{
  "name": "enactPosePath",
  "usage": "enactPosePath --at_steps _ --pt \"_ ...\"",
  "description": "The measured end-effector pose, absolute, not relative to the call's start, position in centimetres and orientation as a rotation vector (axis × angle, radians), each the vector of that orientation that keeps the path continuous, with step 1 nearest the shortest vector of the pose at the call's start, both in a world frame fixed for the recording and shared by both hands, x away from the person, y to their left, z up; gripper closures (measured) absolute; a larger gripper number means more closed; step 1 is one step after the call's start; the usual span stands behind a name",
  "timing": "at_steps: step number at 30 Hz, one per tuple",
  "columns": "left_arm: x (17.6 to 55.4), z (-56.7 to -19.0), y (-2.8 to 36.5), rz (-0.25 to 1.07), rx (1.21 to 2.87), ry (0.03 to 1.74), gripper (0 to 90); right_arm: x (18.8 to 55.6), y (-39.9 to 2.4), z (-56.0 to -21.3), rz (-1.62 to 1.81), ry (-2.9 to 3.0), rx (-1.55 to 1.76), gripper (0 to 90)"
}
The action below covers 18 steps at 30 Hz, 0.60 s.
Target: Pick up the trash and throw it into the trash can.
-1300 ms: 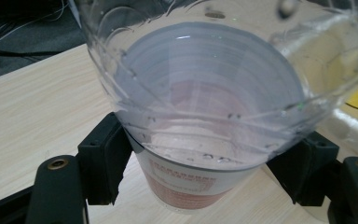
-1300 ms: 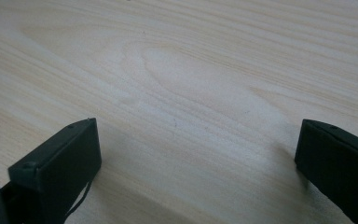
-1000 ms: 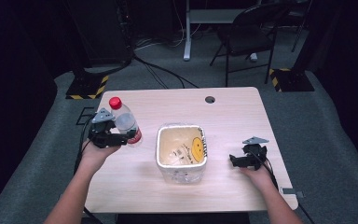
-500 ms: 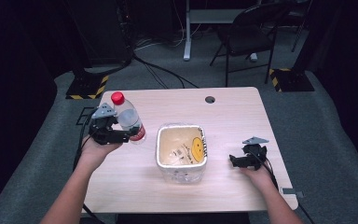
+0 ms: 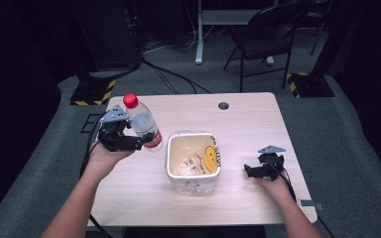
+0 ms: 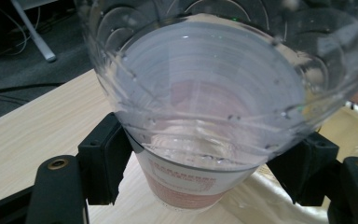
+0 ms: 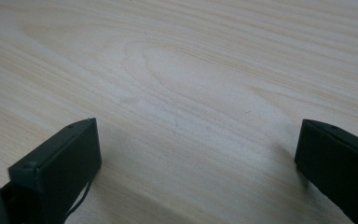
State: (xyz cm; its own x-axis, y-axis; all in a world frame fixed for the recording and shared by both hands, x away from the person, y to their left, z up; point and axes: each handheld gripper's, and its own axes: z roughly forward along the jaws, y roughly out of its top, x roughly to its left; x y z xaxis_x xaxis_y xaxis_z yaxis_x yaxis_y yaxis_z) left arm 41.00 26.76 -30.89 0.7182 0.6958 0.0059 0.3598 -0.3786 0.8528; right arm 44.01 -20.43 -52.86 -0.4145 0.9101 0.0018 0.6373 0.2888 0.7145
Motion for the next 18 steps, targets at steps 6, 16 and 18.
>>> enactPosePath --at_steps 6,16,18 --pt "41.0 -30.7 25.8 0.439 2.001 0.780 27.1 44.0 -20.4 -52.9 0.909 2.152 1.396 0.0" --pt "41.2 -31.0 24.2 0.399 2.004 0.737 27.1 44.0 -20.4 -52.9 0.909 2.153 1.395 0.0" --pt "41.2 -31.0 23.8 0.396 2.007 0.727 27.2 44.0 -20.4 -52.9 0.909 2.153 1.395 0.0"
